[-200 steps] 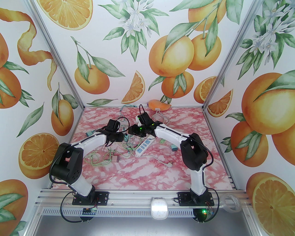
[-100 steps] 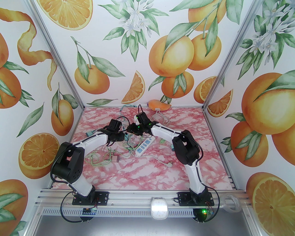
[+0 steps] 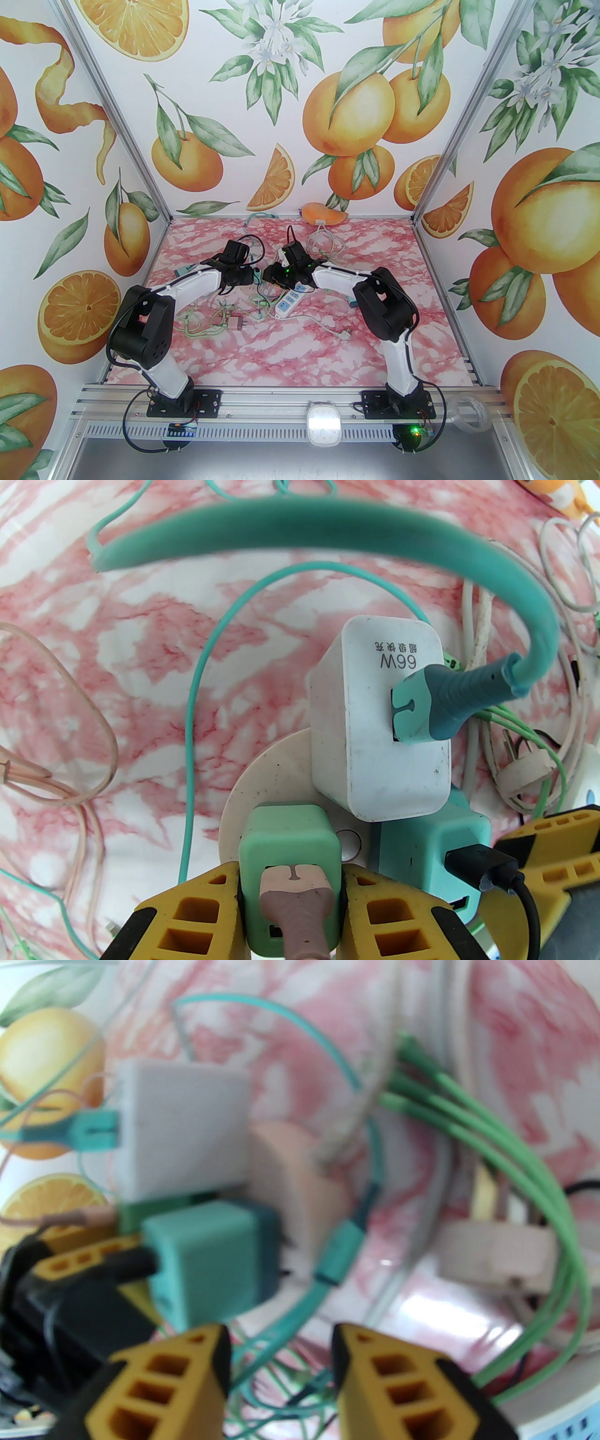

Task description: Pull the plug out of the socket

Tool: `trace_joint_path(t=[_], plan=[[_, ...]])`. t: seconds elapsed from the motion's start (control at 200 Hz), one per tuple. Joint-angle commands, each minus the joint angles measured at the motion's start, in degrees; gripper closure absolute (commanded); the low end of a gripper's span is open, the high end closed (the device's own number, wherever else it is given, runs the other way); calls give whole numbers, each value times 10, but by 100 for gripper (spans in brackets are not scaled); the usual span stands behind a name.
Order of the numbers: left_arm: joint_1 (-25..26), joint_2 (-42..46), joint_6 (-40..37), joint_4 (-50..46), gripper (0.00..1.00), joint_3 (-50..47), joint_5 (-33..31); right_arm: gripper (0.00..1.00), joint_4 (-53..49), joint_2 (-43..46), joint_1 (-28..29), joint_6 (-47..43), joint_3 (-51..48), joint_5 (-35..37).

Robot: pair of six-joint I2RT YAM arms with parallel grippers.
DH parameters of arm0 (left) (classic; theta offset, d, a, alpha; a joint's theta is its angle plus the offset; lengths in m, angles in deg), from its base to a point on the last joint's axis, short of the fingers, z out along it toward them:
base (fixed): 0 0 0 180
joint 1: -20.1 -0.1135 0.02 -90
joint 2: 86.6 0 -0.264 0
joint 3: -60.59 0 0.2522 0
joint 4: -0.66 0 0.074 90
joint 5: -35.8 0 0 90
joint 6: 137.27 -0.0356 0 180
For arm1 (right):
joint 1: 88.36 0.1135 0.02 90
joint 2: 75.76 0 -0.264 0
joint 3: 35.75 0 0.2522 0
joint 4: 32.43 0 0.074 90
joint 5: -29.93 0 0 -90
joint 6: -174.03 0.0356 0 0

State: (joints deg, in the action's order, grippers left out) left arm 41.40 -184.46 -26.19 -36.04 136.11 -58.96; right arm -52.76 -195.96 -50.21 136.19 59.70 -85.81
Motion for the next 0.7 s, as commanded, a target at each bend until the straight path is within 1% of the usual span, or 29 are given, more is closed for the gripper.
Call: trace_joint_path(t=[0.0,0.31,0.5,0.696], plan=[[6,-18,10,-10,75,11,3,56,36,10,7,19,1,-18],[9,-18,9,-14,75,9,3,54,79,-15,11,53,14,-27],[12,-18,11,-13,76,9,6,54,76,-28,13,56,14,-27],[12,-18,10,-14,76,11,6,58,49,-42,13,53,11,-5]])
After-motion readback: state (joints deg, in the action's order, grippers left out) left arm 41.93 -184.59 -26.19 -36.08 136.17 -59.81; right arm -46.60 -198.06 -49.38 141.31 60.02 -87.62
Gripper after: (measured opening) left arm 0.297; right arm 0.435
